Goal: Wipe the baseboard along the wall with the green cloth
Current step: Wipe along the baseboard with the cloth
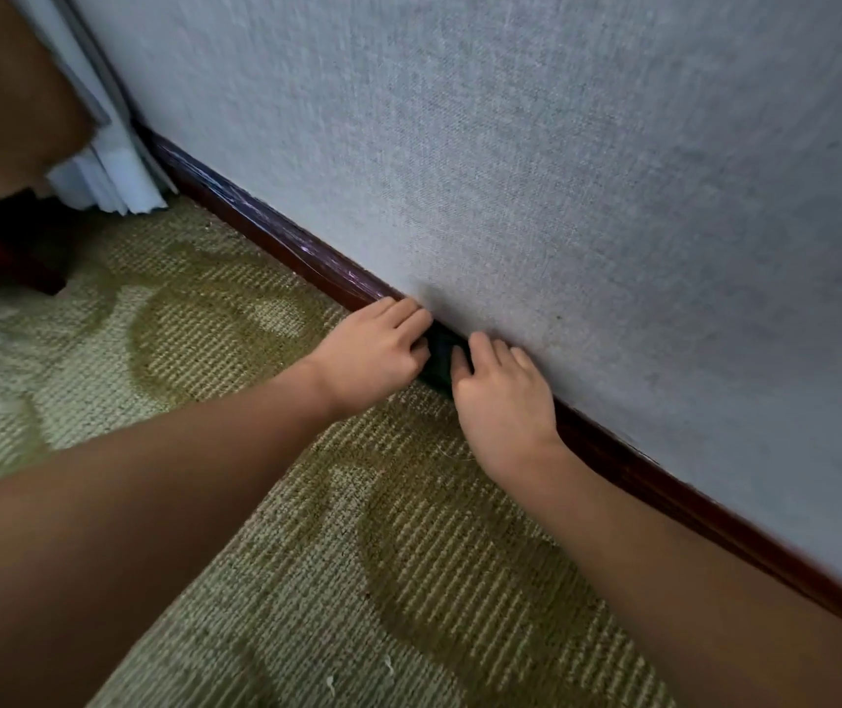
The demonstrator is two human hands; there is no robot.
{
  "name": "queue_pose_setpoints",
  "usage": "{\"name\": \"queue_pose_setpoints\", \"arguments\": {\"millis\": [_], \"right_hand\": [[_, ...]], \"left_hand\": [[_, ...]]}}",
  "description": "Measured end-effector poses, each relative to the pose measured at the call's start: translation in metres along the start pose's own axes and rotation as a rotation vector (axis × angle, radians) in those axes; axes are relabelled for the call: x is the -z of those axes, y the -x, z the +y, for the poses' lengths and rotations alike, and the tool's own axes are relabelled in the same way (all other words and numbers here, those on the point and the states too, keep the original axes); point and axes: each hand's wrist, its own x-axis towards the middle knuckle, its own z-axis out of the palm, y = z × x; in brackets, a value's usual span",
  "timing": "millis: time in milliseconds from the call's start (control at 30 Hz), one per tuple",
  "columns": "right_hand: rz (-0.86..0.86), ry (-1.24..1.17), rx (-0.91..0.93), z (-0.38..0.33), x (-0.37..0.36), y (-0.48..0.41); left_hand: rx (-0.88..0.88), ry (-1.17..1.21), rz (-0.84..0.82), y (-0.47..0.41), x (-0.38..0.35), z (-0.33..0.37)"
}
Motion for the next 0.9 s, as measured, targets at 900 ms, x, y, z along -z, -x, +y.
{"name": "queue_pose_setpoints", "arguments": {"millis": [900], "right_hand": [[-0.387,0.206,0.078,-0.005,0.012,-0.021]], "left_hand": [[-0.292,0.101,0.205,0.001,-0.037,-0.049]]}}
